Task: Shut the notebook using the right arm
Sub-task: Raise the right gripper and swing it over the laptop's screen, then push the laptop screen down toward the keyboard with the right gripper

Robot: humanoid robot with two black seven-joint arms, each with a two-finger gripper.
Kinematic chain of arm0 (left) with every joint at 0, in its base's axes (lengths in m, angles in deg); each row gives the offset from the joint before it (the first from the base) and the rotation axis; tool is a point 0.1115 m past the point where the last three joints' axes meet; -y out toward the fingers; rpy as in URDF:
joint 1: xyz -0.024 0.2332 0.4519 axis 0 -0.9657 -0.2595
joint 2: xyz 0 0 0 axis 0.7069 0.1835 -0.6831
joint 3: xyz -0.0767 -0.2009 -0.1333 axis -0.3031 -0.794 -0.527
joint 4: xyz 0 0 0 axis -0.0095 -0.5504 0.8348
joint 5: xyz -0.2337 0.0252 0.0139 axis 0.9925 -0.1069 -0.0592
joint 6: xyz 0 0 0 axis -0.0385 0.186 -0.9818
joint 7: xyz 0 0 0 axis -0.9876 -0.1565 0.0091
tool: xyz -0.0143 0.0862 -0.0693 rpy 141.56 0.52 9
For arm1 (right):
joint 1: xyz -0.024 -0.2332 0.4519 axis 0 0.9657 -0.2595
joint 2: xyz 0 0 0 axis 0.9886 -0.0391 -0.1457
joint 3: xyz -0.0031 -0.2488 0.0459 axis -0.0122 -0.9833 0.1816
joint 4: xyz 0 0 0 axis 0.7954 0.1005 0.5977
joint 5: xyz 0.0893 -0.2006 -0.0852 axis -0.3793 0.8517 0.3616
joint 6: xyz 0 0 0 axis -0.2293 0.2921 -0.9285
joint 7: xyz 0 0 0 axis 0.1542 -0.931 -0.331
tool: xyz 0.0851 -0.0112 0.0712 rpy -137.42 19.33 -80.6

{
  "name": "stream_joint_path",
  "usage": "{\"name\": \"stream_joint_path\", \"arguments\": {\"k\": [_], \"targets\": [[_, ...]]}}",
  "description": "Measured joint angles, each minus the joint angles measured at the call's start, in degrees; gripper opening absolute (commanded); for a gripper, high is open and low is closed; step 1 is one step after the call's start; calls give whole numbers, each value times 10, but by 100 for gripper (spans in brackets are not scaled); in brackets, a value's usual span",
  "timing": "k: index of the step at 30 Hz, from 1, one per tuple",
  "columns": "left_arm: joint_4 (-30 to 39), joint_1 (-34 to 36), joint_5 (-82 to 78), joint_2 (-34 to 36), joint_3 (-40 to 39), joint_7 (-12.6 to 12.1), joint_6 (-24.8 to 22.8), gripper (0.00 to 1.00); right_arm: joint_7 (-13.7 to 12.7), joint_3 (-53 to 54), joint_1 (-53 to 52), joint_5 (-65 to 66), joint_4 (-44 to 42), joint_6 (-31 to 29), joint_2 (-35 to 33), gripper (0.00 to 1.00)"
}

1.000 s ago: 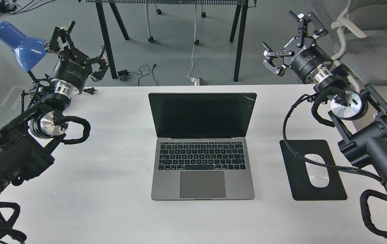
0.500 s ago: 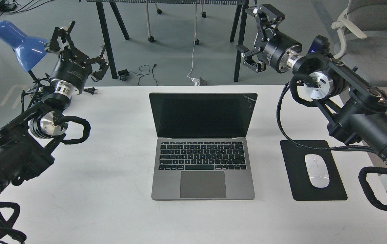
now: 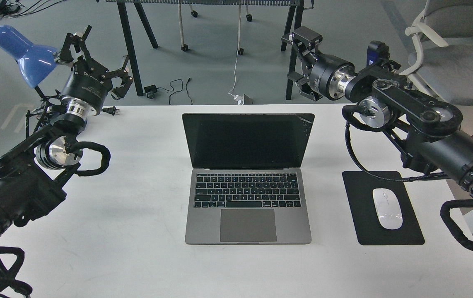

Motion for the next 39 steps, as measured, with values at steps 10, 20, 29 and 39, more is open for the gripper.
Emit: {"name": "stream_joint_path", "arguments": {"k": [10,20,29,39], "targets": [[0,0,0,0,0,0,0,100,1,-27,-1,38,0,-1,-2,100],[0,0,0,0,0,0,0,100,1,-54,-3,38,3,-27,-3,100],[0,0,0,0,0,0,0,100,0,-56,-2,38,10,-55,-4,100],[0,0,1,0,0,0,0,100,-1,-58,-3,37,35,-112,-29,100]]}}
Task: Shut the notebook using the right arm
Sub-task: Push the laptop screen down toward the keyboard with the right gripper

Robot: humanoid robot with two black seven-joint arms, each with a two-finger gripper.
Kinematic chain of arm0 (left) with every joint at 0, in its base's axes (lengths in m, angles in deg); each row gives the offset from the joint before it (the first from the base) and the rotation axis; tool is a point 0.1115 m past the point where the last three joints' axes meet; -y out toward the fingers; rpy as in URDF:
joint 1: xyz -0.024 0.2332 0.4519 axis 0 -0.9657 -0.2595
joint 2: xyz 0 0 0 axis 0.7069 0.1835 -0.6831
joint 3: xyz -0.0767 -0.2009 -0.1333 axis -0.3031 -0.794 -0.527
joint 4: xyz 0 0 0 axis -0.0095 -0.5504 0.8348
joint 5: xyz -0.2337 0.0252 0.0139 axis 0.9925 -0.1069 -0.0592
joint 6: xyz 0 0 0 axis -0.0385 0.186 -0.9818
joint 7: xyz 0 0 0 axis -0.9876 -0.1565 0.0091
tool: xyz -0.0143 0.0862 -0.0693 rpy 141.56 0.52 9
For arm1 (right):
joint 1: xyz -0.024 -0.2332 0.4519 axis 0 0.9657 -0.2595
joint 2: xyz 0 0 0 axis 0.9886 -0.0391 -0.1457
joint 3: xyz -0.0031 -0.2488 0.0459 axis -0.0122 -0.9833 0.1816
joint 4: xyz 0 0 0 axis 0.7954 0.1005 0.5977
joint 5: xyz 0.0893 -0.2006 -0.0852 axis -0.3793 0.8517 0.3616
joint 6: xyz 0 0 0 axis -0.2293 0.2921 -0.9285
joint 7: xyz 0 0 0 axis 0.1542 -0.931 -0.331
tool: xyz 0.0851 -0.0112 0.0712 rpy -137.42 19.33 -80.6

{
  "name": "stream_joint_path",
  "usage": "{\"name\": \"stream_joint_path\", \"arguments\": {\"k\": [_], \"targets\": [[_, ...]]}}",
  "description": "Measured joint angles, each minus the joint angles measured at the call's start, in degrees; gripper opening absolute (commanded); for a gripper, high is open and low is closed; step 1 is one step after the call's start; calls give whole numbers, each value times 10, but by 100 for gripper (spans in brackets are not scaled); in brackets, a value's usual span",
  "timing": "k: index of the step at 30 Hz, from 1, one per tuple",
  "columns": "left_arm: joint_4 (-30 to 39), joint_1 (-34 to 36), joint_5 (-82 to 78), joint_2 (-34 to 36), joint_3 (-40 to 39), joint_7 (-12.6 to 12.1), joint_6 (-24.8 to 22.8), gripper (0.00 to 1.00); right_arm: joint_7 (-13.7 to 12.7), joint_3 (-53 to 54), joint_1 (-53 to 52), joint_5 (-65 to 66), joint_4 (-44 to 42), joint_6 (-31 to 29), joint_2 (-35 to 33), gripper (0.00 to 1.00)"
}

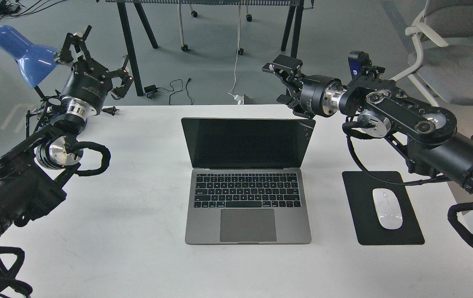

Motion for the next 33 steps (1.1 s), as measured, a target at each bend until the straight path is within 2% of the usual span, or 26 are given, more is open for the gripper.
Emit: {"name": "stream_joint_path", "arguments": {"k": [18,33], "targets": [[-1,1,0,0,0,0,0,100,-3,-25,7,-2,84,-85,-37,100],[-1,1,0,0,0,0,0,100,-3,-48,48,-8,165,-90,-54,100]]}}
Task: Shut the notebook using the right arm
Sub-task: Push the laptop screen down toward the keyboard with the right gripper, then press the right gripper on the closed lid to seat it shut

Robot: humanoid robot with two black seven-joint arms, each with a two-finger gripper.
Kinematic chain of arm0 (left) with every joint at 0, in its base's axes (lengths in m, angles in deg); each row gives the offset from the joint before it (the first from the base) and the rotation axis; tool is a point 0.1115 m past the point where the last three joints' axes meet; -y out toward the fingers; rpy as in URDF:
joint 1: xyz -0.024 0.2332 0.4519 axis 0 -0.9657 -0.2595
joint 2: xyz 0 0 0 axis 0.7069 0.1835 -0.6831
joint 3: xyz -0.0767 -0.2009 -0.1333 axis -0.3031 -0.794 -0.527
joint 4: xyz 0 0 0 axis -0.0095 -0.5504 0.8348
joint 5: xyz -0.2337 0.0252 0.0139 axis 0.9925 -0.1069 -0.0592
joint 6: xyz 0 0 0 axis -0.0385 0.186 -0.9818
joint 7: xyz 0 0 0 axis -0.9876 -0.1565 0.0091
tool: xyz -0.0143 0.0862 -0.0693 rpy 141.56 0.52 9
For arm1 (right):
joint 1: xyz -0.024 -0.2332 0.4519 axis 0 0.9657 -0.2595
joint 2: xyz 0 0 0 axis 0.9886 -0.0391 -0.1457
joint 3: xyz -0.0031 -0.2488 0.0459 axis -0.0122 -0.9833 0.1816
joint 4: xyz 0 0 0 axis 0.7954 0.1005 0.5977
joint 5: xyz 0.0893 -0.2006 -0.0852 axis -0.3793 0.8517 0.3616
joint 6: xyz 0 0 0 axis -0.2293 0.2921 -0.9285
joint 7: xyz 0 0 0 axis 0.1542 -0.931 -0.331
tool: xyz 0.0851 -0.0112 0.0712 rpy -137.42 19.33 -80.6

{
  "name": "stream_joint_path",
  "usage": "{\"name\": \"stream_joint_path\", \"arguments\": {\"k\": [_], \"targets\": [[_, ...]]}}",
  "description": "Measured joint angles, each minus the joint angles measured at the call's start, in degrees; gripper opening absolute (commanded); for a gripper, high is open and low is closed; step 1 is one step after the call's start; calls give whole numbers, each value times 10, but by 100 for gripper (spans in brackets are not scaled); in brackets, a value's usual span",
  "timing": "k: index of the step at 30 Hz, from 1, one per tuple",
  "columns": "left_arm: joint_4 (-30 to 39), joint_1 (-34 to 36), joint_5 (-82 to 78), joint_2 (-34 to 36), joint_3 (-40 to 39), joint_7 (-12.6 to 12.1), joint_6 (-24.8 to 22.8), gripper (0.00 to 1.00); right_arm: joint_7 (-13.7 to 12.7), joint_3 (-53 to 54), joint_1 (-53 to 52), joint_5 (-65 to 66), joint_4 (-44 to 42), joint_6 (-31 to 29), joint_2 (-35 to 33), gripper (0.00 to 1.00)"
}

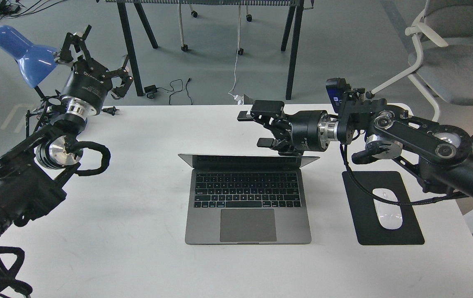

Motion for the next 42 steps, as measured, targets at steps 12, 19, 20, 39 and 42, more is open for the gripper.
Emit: {"name": "stream_joint_path", "arguments": {"k": [12,19,20,39,42], "targets": [[0,0,0,0,1,0,0,100,0,-2,70,0,29,0,2,100],[0,0,0,0,1,0,0,100,0,-22,109,1,28,0,3,100],[0,0,0,0,0,0,0,100,0,-27,112,1,27,0,2,100],[0,0,0,0,1,0,0,100,-6,-34,160,7,4,0,3,100],[0,0,0,0,0,0,0,100,-7,-34,163,7,0,0,4,100]]}}
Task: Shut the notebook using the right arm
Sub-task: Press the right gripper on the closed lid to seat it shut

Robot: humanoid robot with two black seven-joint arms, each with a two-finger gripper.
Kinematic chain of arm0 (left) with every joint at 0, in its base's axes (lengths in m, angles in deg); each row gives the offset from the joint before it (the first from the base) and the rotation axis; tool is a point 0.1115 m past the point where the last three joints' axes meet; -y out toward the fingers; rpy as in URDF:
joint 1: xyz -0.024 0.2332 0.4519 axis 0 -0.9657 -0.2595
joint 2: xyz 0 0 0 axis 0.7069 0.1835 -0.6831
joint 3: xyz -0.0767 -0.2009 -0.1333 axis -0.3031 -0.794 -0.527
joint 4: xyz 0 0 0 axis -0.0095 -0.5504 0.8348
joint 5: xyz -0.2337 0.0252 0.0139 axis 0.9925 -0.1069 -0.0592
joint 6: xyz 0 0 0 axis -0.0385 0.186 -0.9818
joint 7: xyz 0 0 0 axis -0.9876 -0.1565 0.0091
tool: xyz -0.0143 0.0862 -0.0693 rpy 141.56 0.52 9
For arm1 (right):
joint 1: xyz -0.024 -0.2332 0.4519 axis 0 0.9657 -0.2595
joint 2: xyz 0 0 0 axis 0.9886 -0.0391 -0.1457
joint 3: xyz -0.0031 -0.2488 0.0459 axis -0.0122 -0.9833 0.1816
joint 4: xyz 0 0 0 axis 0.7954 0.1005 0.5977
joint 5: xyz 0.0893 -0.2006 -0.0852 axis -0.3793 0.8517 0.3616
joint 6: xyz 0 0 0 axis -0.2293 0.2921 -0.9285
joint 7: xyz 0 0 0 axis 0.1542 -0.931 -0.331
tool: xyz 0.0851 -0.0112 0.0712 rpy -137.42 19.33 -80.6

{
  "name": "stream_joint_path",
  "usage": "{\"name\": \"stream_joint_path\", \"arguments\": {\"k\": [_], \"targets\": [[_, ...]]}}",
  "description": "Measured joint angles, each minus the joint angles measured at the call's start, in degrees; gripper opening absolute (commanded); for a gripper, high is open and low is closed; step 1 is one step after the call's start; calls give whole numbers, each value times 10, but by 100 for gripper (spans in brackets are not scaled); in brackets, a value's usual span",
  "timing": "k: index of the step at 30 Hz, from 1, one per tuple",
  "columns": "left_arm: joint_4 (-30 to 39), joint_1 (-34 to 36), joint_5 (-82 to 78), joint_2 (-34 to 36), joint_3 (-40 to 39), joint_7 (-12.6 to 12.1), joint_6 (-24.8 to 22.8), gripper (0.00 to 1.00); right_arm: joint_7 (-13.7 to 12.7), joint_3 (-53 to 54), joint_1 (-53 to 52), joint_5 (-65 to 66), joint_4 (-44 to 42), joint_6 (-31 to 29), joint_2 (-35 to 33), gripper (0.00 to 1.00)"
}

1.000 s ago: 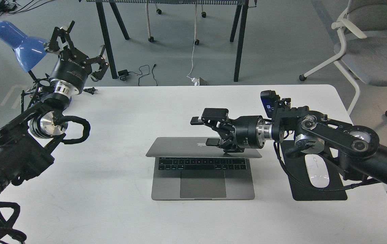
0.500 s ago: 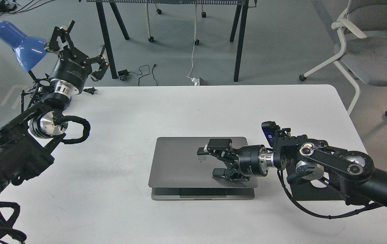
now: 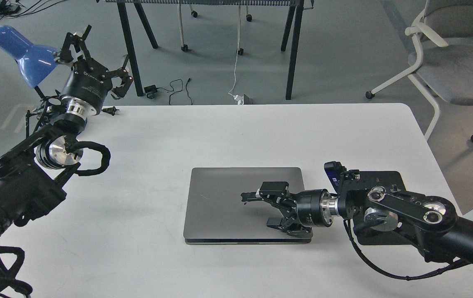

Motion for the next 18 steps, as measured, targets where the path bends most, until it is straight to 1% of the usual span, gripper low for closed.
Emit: {"name": "stream_joint_path", "arguments": {"k": [18], "targets": [[0,0,0,0,0,0,0,100,-1,0,9,1,-12,11,2,100]]}}
